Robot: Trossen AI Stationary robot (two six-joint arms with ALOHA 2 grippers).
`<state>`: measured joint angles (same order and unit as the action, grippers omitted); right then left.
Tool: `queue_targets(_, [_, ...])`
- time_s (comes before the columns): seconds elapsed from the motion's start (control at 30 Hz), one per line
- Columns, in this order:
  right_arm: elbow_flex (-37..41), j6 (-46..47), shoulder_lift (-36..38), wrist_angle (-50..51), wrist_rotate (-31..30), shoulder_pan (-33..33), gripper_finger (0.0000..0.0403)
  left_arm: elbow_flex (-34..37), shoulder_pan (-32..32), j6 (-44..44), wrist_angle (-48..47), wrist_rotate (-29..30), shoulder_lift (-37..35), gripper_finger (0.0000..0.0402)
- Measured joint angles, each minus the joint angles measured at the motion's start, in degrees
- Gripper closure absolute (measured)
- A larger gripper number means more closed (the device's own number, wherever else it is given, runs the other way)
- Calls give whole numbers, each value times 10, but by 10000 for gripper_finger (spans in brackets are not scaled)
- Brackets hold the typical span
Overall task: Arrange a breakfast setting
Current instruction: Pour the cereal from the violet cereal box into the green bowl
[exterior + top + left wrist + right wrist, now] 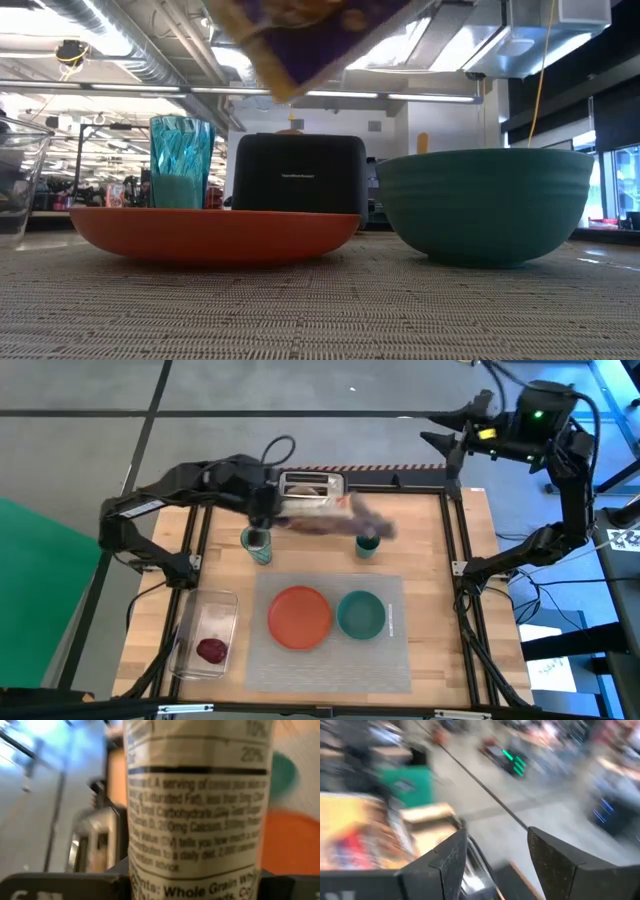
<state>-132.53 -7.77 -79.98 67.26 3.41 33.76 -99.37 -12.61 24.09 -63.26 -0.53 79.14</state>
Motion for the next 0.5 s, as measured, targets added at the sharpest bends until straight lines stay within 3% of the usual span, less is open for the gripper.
queue_targets(0.17, [4, 58, -1, 107, -123, 0, 201, 0, 33, 28, -82, 23, -30, 285])
queue_targets(0.4, [55, 157, 5, 204, -128, 0, 201, 0, 106, 184, -73, 159, -7, 286])
queue_targets(0.5, [91, 183, 17, 221, -129, 0, 201, 0, 125, 226, -61, 191, 16, 286])
